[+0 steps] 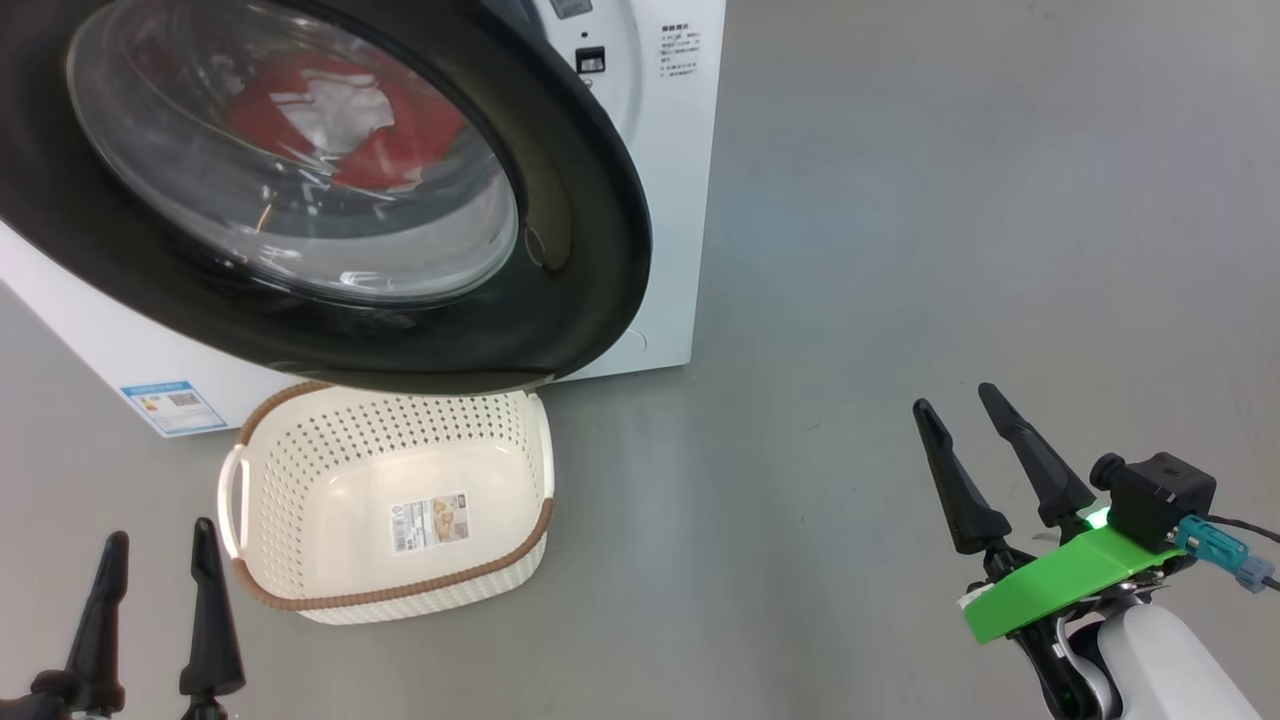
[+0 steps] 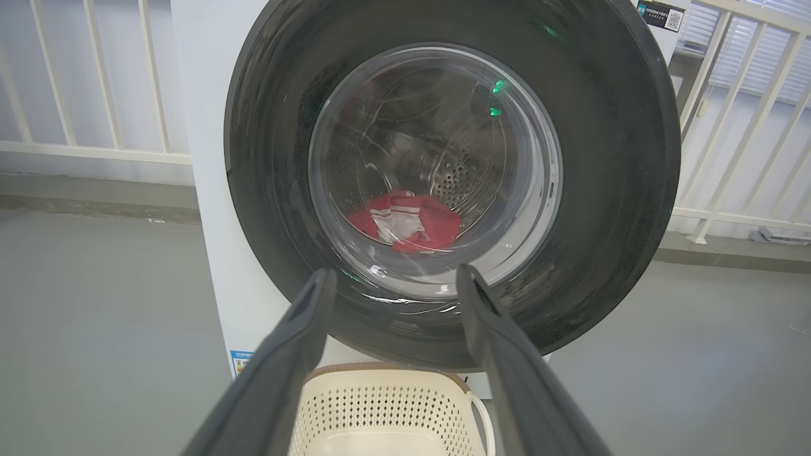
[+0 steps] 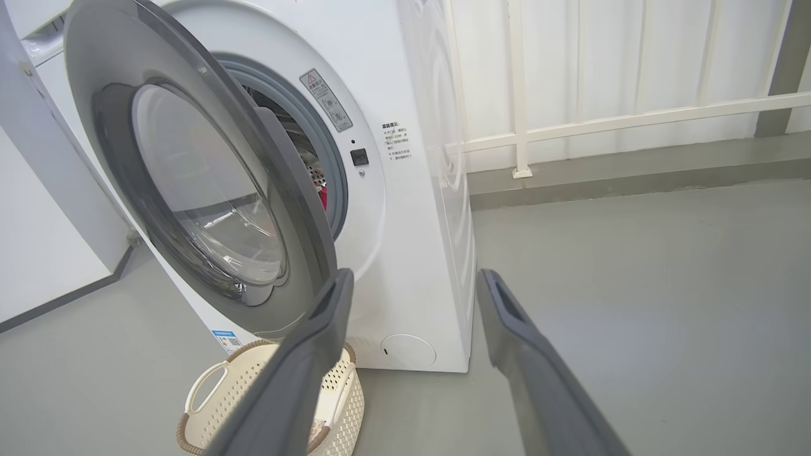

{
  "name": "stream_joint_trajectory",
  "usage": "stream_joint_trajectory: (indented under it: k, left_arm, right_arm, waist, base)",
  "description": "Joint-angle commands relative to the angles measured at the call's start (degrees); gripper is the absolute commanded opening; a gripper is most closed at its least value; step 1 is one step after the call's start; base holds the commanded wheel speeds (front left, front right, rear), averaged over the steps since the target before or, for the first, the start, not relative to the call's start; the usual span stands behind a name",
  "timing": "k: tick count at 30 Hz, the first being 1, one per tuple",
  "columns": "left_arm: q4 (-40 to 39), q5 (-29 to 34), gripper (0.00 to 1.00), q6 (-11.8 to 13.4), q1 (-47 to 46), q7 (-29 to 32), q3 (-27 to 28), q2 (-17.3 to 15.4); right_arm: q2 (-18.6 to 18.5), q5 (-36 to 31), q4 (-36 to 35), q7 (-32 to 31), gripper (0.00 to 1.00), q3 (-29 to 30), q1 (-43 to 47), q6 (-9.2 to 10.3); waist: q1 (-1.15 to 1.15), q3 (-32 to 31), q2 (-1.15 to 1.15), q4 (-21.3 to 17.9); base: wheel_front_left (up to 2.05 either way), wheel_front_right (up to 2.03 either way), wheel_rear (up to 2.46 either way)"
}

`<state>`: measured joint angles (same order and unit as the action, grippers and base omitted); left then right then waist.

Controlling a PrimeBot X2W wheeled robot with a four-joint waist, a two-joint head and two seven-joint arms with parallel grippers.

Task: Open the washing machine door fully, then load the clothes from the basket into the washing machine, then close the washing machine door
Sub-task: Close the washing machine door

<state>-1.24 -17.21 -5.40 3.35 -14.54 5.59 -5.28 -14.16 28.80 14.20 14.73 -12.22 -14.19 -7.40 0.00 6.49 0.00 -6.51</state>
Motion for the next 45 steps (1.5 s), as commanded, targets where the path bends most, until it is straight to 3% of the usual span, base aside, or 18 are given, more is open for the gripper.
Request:
stream_joint_trajectory:
  k: [1, 28, 29, 32, 33, 45]
  left_arm:
    - [-1.5, 0.4, 1.0, -0.6, -0.8, -0.5, 2.1, -0.4]
    - [-1.7, 1.3, 1.0, -1.5, -1.0, -0.5, 2.8, 1.3]
    - [-1.8, 1.3, 1.0, -1.5, -1.0, -0.5, 2.8, 1.3]
    - [-1.8, 1.2, 1.0, -1.6, -1.2, -0.5, 2.8, 1.5]
    - [-1.8, 1.2, 1.0, -1.6, -1.2, -0.5, 2.8, 1.5]
    - [-1.7, 0.7, 1.0, -1.8, -2.4, -0.5, 2.1, 1.9]
  right_arm:
    - [-0.6, -0.3, -1.2, 0.3, 1.0, -1.2, -0.7, -0.09]
    - [-0.9, 0.0, -1.5, 0.3, 0.99, -1.0, -0.5, -0.09]
    - [-0.9, 0.0, -1.5, 0.3, 0.87, -1.0, -0.5, -0.09]
    - [-0.9, 0.1, -1.8, 0.3, 0.15, -1.0, -0.7, -0.09]
    - [-1.0, 0.2, -2.2, 0.3, 0.0, -1.3, -0.8, -0.09]
    - [-2.0, 2.0, -6.2, 0.3, 0.0, -3.9, -5.1, -0.09]
  waist:
    - [0.0, -0.1, 0.0, -0.1]
    - [0.0, -0.2, 0.0, 0.7]
    - [0.0, -0.1, 0.0, 0.8]
    - [0.0, 0.0, 0.0, 1.1]
    - [0.0, 0.1, 0.0, 1.3]
    - [0.0, 1.3, 0.0, 4.2]
  base:
    - [0.0, 0.0, 0.0]
    - [0.0, 0.0, 0.0]
    - [0.0, 0.0, 0.0]
    - [0.0, 0.0, 0.0]
    - [0.0, 0.0, 0.0]
    - [0.0, 0.0, 0.0]
